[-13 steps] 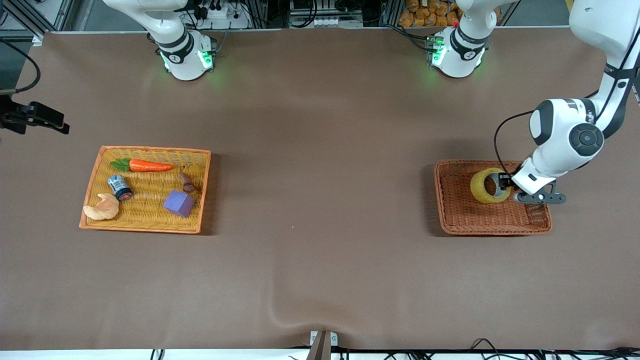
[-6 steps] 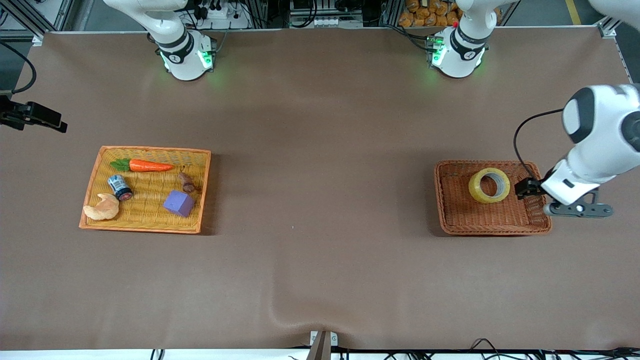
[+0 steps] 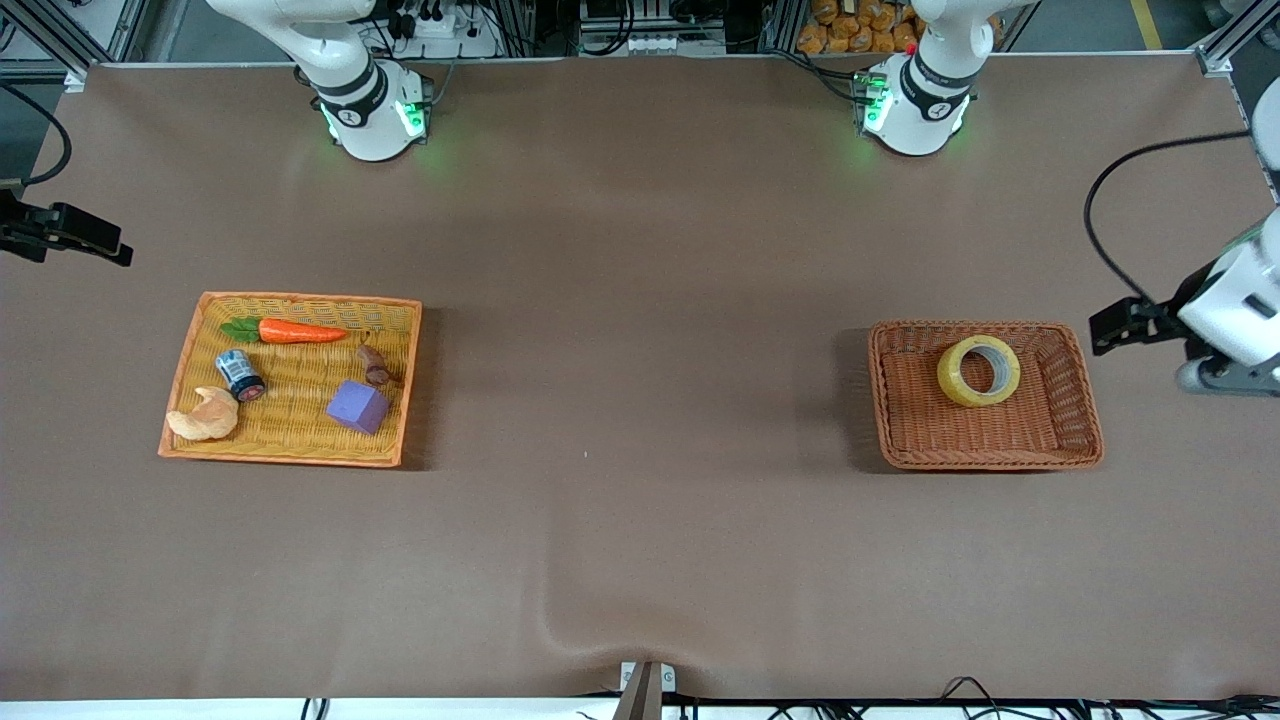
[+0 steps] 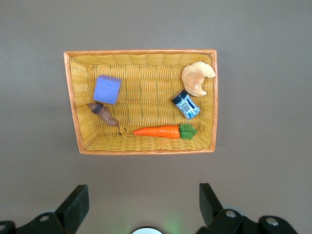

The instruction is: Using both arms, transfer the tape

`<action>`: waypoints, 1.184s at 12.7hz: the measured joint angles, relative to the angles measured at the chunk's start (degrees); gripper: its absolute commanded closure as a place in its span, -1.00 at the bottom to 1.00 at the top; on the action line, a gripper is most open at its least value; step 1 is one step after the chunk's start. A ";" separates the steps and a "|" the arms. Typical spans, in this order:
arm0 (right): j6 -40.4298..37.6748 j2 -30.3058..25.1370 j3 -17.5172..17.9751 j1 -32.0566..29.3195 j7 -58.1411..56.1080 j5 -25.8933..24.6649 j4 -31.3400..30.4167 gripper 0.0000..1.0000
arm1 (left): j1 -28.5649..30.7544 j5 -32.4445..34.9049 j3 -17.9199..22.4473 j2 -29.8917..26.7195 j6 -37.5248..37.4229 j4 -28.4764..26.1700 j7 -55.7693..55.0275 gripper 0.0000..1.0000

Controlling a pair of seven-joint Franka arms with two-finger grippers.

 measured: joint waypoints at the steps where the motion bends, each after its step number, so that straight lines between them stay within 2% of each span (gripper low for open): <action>1: 0.13 0.00 0.05 0.00 0.00 0.00 0.03 -1.00 | 0.07 -1.47 0.00 -1.42 -1.67 0.62 0.00 -1.00; 5: 0.24 0.00 0.08 0.00 0.00 0.00 0.04 -1.00 | -0.50 -5.20 0.98 -6.47 -5.53 0.74 0.00 -1.00; 9: 0.96 0.00 0.11 0.00 0.00 0.00 0.05 -1.00 | -10.86 -6.17 12.20 -8.37 -6.66 -0.84 0.02 -1.00; 12: 1.55 0.00 0.16 0.00 0.00 0.00 0.05 -1.00 | -16.10 -7.48 18.50 -9.50 -6.66 -3.05 0.12 -1.00; 15: 1.58 0.00 0.21 0.00 0.00 0.00 0.05 -1.00 | -17.92 -7.51 20.22 -9.94 -6.66 -3.94 0.12 -1.00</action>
